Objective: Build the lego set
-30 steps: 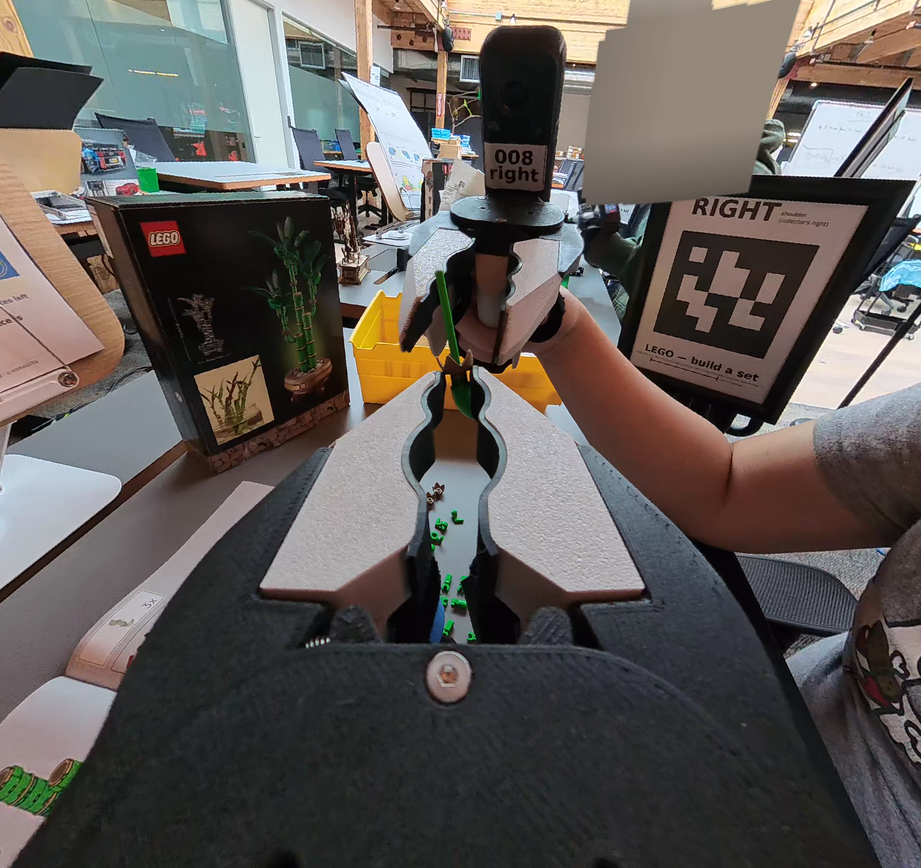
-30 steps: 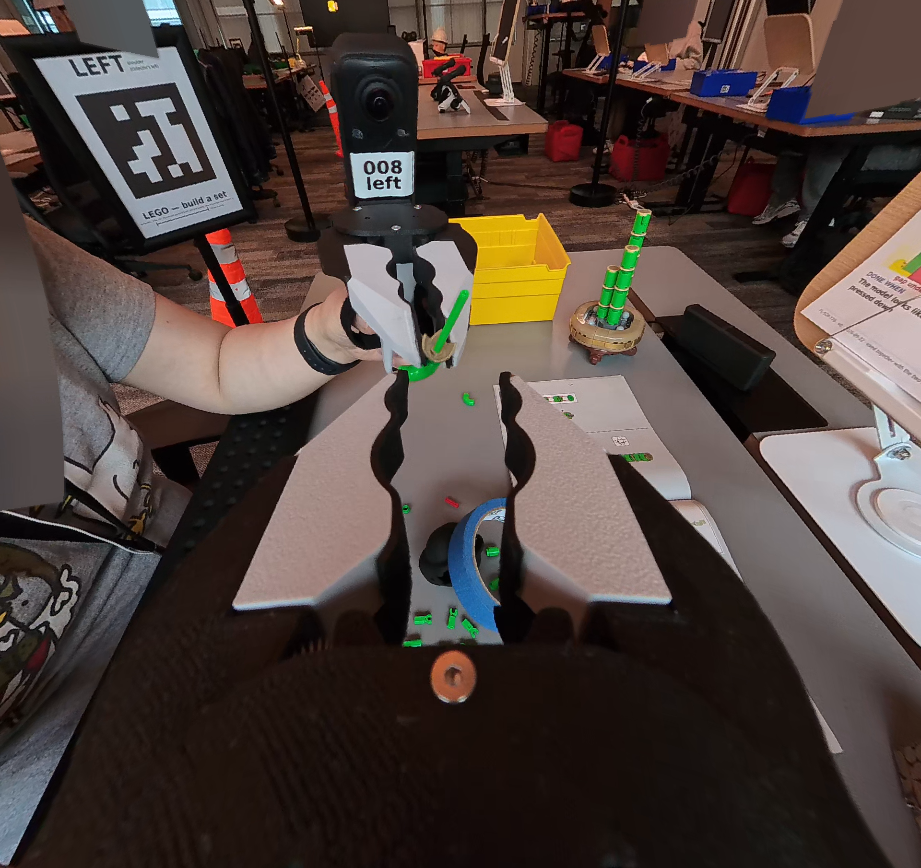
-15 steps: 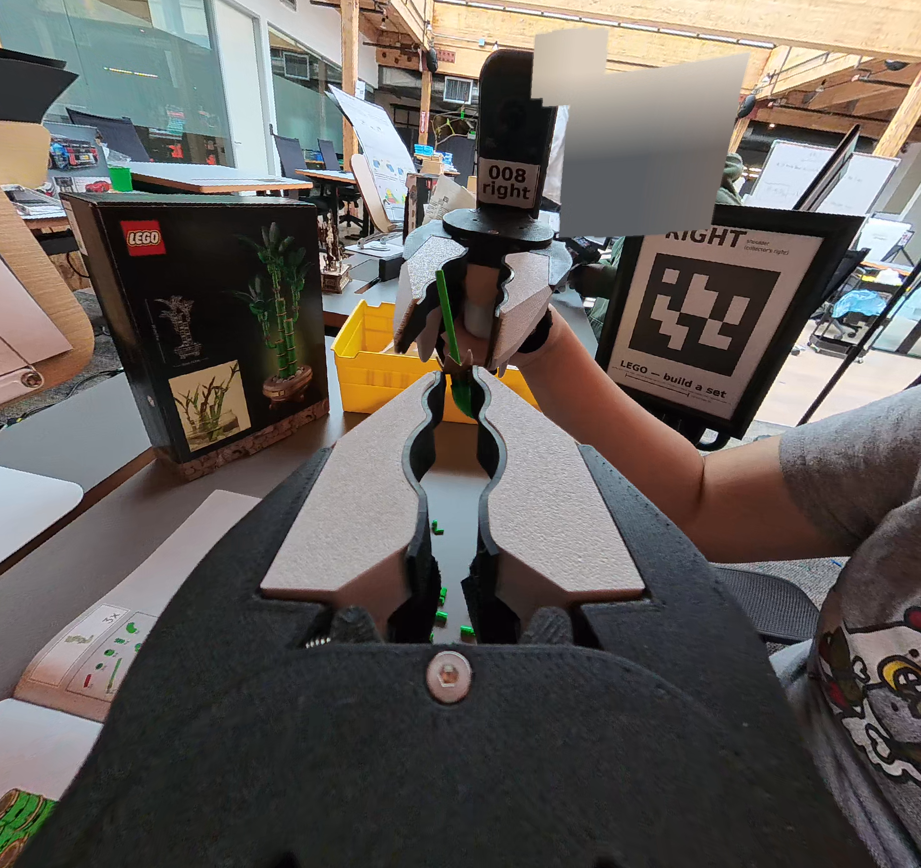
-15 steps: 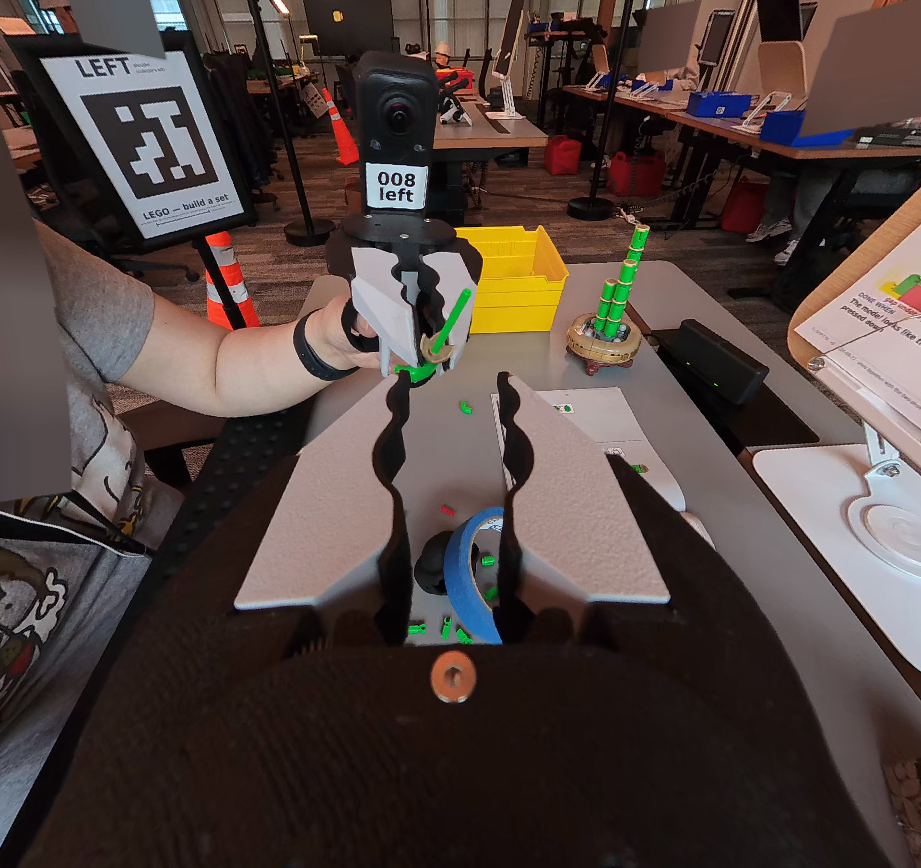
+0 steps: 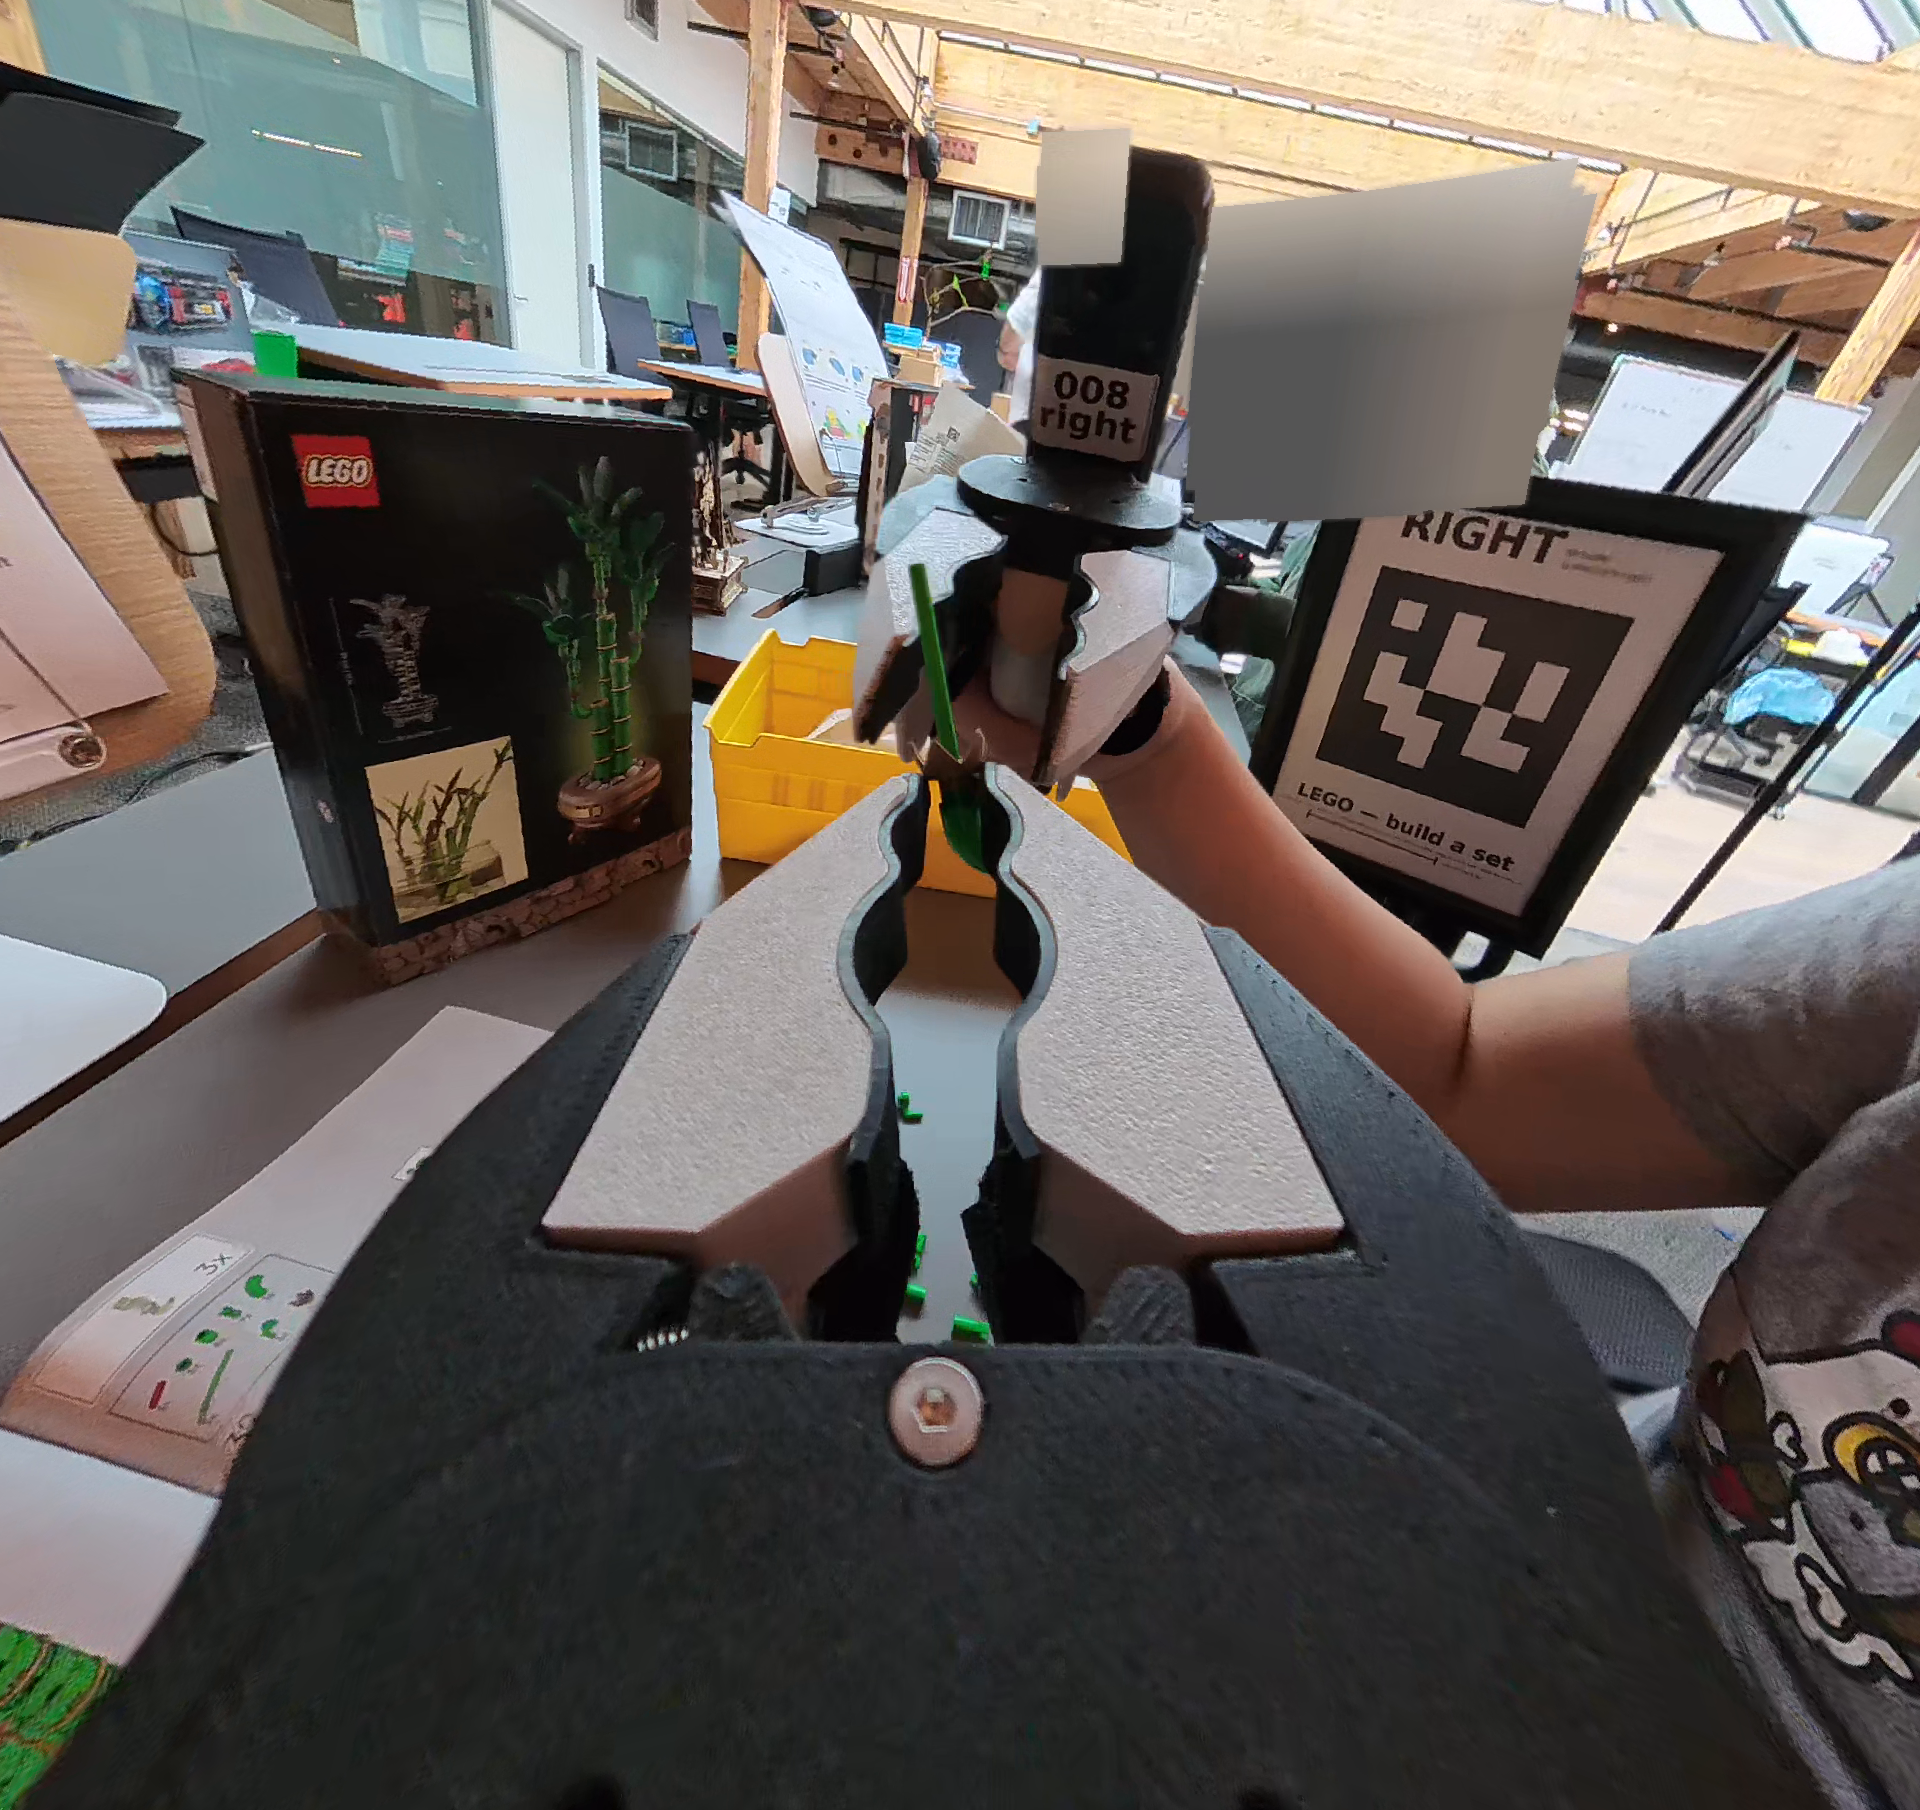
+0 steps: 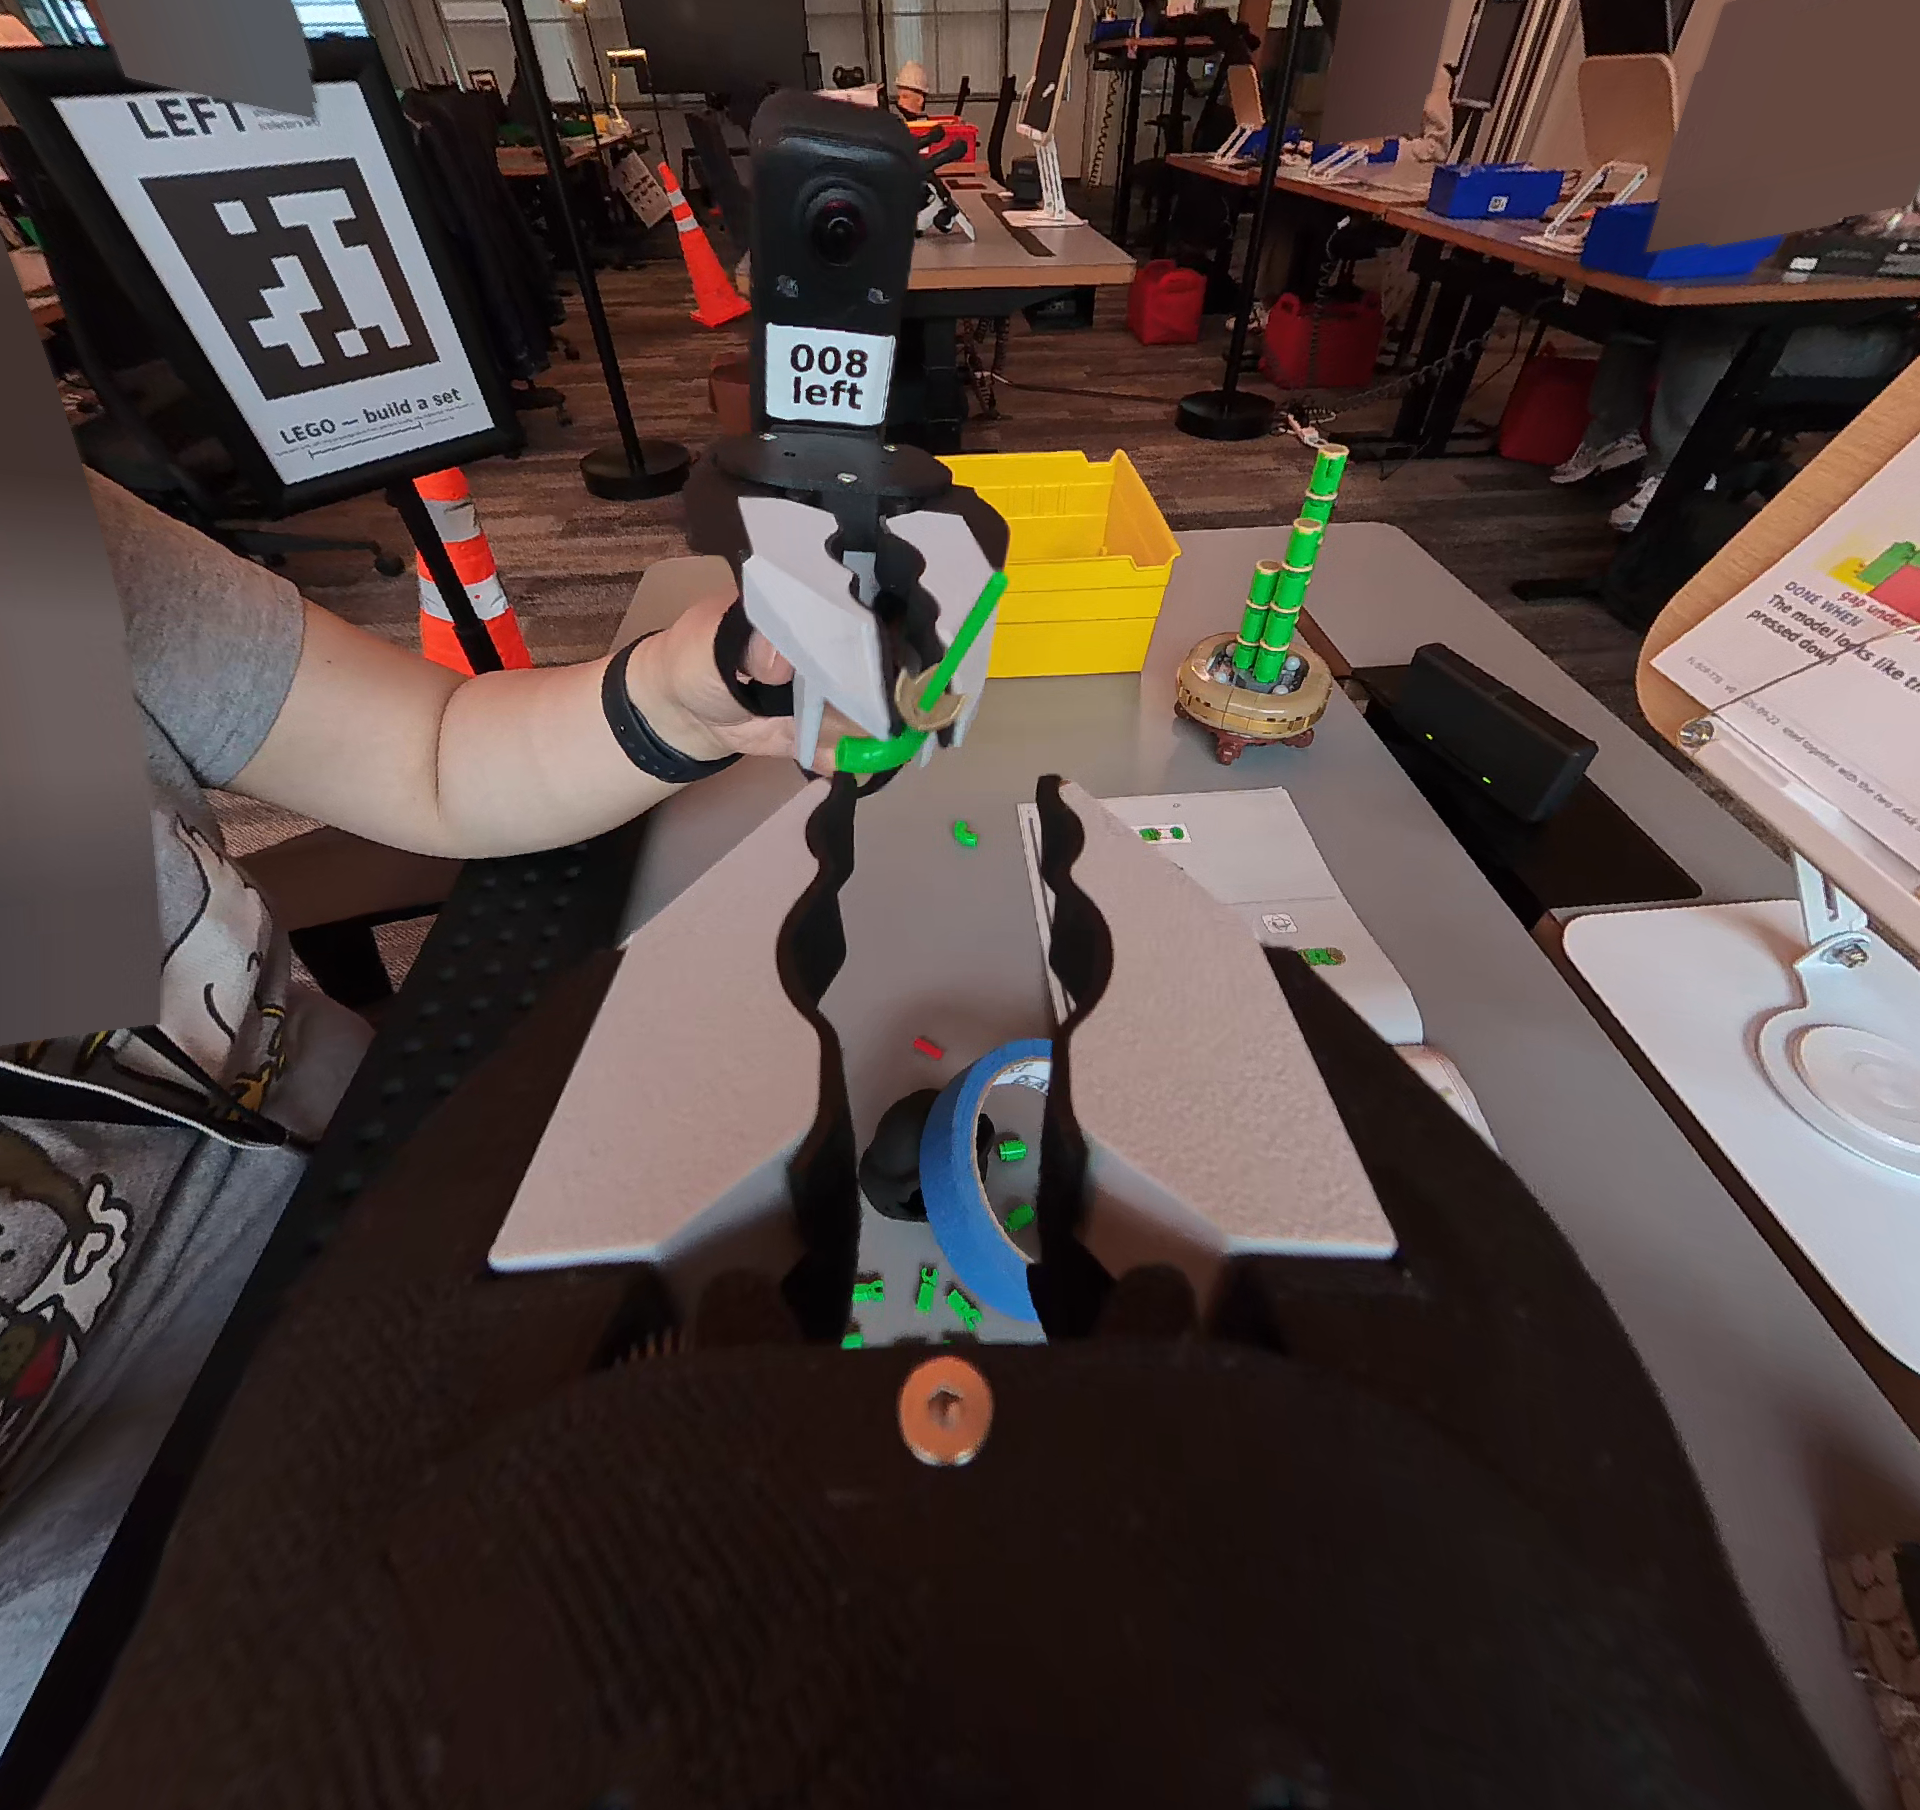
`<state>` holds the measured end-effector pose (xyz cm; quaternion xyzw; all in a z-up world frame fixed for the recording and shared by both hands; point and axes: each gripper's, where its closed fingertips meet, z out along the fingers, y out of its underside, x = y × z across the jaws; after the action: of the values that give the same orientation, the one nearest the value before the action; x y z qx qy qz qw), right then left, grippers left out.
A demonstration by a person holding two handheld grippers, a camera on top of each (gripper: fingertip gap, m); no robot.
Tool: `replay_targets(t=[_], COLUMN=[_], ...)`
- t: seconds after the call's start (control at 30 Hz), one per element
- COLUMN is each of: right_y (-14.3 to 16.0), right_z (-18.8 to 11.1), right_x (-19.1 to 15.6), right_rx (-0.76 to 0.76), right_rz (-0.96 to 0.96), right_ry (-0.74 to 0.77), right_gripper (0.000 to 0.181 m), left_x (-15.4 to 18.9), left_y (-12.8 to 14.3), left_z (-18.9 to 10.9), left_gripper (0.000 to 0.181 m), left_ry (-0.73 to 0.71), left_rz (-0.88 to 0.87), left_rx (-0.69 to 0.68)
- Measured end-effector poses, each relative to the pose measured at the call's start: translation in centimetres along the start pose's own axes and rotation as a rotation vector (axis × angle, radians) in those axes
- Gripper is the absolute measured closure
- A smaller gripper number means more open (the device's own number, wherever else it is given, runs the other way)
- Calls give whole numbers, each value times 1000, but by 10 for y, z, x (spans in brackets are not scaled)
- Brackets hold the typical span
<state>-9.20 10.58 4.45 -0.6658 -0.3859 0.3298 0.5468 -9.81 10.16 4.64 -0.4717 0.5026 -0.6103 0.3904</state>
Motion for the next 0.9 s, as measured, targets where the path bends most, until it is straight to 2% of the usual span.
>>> replay_targets(t=[0.17, 0.33, 0.43, 0.57, 0.7, 0.9], right_y=[13, 11, 7, 15, 19, 20], right_z=[3, 26, 40, 60, 63, 78], right_x=[15, 25, 41, 43, 61, 56], right_rx=[-48, -54, -31, -58, -76, -65], right_rz=[1, -64, -56, 62, 59, 122], right_ry=[76, 187, 315, 328, 499, 484], right_gripper=[147, 148, 157, 155, 157, 156], left_x=[-29, -61, -74, -86, -88, -90], left_y=[5, 8, 9, 8, 5, 4], left_z=[-6, -19, -27, -37, -41, -42], left_gripper=[175, 174, 174, 174, 174, 174], left_ry=[-107, -290, -391, -537, -601, -642], left_rz=[-93, -110, -90, 8, 71, 113], left_rx=[19, 37, 41, 31, 19, 12])
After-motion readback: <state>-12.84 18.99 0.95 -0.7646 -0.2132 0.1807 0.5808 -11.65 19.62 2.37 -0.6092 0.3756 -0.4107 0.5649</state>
